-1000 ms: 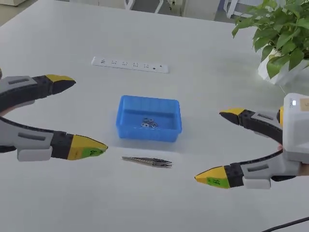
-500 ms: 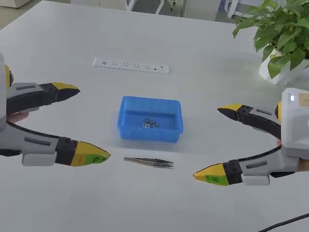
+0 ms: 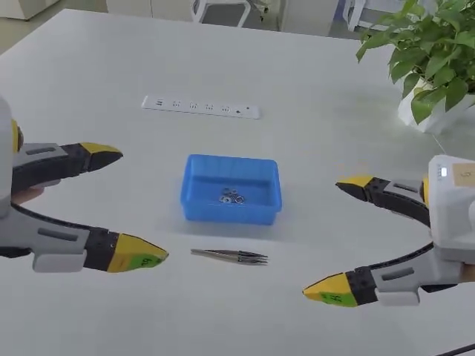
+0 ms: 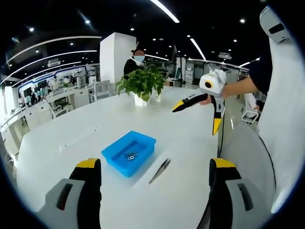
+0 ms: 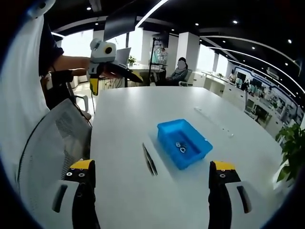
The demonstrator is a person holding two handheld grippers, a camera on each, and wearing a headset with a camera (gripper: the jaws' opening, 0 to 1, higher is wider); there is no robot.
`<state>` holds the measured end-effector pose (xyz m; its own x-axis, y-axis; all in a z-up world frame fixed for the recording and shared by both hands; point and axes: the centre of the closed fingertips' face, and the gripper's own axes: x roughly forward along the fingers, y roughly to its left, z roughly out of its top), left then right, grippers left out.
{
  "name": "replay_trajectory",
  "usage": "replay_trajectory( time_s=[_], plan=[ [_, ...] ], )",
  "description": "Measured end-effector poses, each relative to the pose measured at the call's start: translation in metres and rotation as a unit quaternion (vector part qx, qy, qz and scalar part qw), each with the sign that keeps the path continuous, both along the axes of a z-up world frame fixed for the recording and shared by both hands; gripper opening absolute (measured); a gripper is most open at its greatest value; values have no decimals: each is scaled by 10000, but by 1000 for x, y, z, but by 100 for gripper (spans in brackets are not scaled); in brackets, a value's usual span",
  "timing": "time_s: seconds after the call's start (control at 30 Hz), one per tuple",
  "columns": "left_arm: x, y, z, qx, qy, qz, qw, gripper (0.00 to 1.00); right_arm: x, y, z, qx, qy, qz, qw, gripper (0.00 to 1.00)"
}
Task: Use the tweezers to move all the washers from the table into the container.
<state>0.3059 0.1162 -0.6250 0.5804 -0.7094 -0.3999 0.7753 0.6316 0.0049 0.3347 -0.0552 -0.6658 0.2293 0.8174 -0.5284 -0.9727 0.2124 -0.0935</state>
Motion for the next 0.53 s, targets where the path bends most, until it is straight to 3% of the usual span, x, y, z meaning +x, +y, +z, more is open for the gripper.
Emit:
replay_trajectory(
  time_s=[0.13, 0.53],
  plan=[
    [-2, -3, -5, 83, 131, -55, 9999, 99, 2, 0, 2, 12, -48, -33, 10000, 100],
    [-1, -9, 0, 45, 111, -75, 9999, 99, 4, -2, 5, 67, -89, -161, 9998, 100]
  ],
)
